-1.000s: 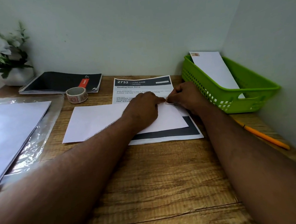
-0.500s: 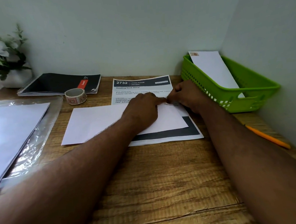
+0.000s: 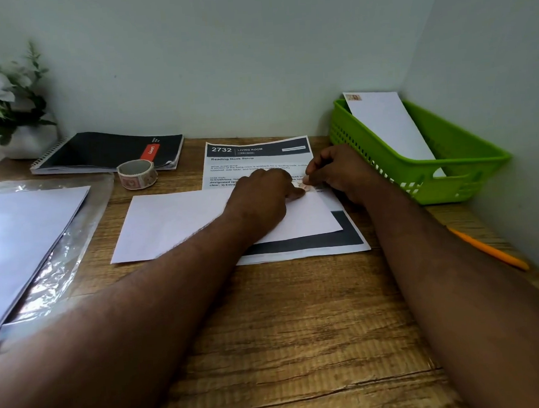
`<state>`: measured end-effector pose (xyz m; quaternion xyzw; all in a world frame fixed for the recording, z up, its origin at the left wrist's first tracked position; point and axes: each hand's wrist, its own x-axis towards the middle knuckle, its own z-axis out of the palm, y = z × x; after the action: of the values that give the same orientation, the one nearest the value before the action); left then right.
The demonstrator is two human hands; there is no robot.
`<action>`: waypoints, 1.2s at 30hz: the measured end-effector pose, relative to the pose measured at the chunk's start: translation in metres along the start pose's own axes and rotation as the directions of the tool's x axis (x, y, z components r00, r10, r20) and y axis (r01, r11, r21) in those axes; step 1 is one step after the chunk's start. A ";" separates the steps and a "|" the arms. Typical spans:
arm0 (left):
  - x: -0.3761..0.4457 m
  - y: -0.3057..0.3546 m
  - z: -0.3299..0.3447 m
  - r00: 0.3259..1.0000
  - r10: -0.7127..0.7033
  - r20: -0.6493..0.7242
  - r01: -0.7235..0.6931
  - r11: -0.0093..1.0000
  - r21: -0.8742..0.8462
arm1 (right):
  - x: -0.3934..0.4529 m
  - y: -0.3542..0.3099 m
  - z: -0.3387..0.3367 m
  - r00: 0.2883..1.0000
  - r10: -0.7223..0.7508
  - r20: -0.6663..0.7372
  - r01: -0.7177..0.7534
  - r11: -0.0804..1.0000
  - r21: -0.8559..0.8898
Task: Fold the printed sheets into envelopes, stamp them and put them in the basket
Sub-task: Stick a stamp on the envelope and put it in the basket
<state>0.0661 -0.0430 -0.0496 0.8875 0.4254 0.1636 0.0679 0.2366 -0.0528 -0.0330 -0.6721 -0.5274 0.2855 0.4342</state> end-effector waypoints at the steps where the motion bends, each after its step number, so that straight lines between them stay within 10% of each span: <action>1: 0.000 0.001 -0.001 1.000 0.000 0.004 0.000 1.000 0.003 | 0.000 0.000 0.000 1.000 0.002 -0.017 -0.002 1.000 0.004; 26: -0.002 0.005 -0.006 0.997 -0.067 0.049 0.065 0.997 0.029 | 0.002 0.010 0.007 0.983 -0.130 -0.131 0.127 0.991 -0.030; 36: -0.004 0.003 -0.005 0.996 -0.090 0.011 0.090 0.996 -0.023 | -0.016 -0.003 -0.016 0.988 -0.114 0.109 0.130 0.978 -0.161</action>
<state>0.0640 -0.0483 -0.0451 0.8673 0.4629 0.1611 0.0874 0.2442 -0.0722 -0.0240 -0.6576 -0.6106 0.2459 0.3664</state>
